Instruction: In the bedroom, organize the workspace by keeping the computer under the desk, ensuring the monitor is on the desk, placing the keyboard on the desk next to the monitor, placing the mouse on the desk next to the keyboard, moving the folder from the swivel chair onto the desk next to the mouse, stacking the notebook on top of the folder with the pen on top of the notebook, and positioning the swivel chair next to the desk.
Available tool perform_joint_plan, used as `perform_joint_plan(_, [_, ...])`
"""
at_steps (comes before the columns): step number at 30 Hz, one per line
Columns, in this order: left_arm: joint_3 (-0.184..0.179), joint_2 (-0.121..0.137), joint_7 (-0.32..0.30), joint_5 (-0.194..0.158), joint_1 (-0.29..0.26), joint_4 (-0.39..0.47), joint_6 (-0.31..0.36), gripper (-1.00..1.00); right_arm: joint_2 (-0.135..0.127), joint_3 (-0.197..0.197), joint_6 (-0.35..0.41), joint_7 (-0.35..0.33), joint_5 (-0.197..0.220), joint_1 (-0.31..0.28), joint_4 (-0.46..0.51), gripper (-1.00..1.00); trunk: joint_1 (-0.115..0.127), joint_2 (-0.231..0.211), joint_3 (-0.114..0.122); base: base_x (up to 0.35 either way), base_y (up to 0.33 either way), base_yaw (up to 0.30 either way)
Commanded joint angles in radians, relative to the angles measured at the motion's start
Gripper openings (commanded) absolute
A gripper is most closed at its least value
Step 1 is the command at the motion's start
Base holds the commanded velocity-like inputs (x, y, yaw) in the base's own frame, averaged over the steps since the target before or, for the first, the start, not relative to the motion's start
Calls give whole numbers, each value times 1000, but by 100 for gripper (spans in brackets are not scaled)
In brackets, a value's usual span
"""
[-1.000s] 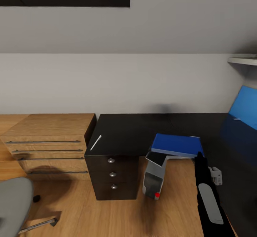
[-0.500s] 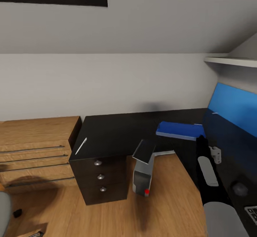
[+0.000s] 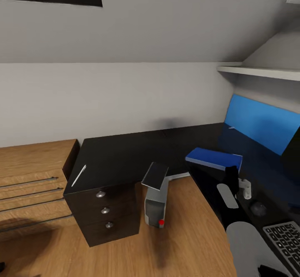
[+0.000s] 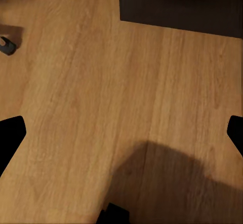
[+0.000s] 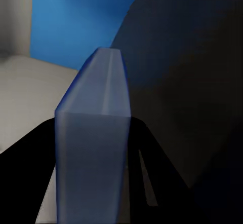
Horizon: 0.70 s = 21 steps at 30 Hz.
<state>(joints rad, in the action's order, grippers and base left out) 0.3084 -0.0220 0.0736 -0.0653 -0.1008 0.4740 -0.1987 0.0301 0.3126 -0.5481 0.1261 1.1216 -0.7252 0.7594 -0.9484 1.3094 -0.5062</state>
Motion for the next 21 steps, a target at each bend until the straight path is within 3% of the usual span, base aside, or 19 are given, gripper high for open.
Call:
perform_joint_plan(1, [0, 0, 0, -7, 0, 0, -3, 100, 12, 2, -3, -19, 2, -1, 0, -100, 0, 1, -1, 0, 0, -47])
perform_joint_plan(8, [1, -1, -1, -7, 0, 0, -4, 100, 83, 2, -8, -188, 1, 4, -5, -100, 0, 1, -1, 0, 0, -13])
perform_joint_plan(11, [1, -1, -1, -7, 0, 0, -4, 100, 91, 4, -24, -200, 1, 5, -7, -100, 0, 1, -1, 0, 0, -2])
perform_joint_plan(15, [1, -1, 0, -7, 0, 0, -4, 100, 98, 3, -103, -167, 1, 6, -16, -100, 0, 1, -1, 0, 0, 0])
perform_joint_plan(19, [1, -1, -1, -7, 0, 1, -4, 100, 99, -1, -222, -46, 5, 5, -70, -100, 0, 1, -1, 0, 0, 0])
perform_joint_plan(21, [1, -1, -2, -8, 0, 1, -4, 100, 99, -3, -246, -2, 6, 4, -80, -100, 0, 1, -1, 0, 0, 0])
